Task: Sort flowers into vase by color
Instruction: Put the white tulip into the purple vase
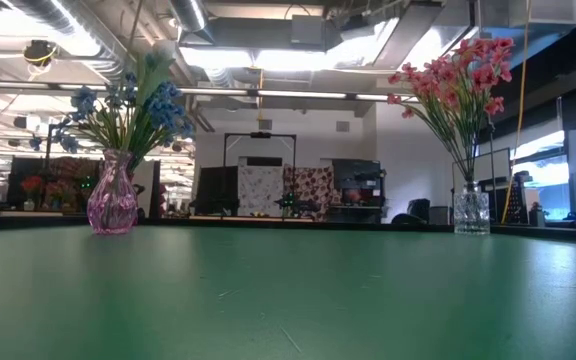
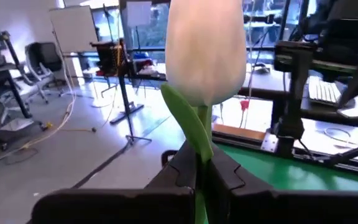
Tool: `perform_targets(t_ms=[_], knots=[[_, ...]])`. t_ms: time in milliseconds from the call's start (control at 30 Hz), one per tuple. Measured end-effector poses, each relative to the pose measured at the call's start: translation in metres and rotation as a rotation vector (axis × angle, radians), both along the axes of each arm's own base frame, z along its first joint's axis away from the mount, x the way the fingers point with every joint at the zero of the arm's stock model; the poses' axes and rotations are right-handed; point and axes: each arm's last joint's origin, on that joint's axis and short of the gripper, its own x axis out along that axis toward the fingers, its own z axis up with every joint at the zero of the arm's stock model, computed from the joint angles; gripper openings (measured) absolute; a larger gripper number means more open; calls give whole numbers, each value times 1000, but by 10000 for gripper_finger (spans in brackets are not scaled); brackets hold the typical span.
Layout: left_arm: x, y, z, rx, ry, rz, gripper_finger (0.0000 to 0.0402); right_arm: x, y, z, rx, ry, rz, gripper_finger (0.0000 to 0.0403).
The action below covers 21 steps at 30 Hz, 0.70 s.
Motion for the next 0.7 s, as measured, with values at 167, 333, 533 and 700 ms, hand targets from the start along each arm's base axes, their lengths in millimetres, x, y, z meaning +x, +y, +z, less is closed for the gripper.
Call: perform_targets(t_ms=[167, 333, 533, 700], knots=[[-2, 9, -13, 25, 14, -2, 2, -3, 11, 0, 12, -11, -40, 214], [7, 11, -32, 62, 83, 14, 2, -3, 11, 0, 85, -34, -97, 214], [7, 11, -40, 113, 54, 15, 3, -2, 12, -1, 174, -53, -141, 214], [-2, 12, -52, 104, 37, 18, 3, 1, 12, -3, 230, -62, -169, 214]])
